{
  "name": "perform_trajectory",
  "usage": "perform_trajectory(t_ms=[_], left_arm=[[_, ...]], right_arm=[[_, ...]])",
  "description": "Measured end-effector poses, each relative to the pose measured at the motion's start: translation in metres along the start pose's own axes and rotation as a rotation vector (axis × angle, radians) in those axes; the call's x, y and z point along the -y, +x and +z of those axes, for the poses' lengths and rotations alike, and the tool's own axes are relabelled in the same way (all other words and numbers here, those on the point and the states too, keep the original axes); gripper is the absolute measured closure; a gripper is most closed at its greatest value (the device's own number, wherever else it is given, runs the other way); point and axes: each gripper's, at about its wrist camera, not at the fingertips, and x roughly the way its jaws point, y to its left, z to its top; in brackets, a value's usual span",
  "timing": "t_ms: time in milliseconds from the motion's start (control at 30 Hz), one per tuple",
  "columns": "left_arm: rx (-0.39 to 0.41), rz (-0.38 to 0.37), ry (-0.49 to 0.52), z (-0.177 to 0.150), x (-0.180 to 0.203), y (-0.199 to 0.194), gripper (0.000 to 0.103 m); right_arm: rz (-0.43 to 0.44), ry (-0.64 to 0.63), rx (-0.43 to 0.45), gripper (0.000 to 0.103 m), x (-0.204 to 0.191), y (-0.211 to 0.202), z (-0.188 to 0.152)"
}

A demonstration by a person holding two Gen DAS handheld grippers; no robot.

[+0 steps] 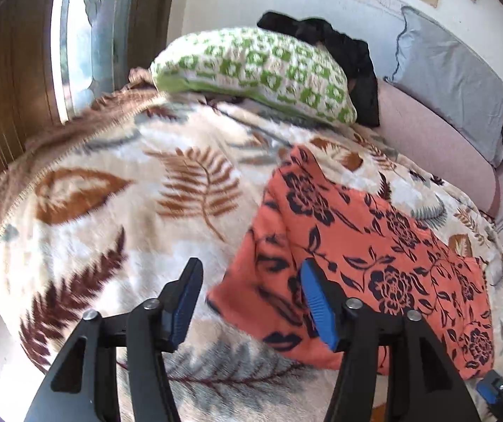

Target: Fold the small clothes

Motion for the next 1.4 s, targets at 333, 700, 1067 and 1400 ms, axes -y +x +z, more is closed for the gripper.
perform_trajectory(t_ms=[333, 700, 1067, 1400], left_arm=[[0.027, 0.006, 0.099, 0.009, 0.021, 0.006, 0.039], [-0.120, 0.055, 0.199, -0.012, 0.055, 0.046, 0.039], [-0.238, 0.099, 0.242, -0.025, 0.063, 0.079, 0.022], [-0.252, 0.084, 0.227, -0.028, 0.055, 0.089, 0.000]], right_arm=[[-0.104, -0.201, 0.104, 0.038, -0.065, 0.037, 0.046], [-0.275, -0.302, 0.004, 0.039, -0.057, 0.092, 0.060], [-0.322, -0.525, -0.074, 0.040, -0.130, 0.204, 0.099], [-0.136, -0.399, -0.091, 0.041, -0.166, 0.220, 0.149]])
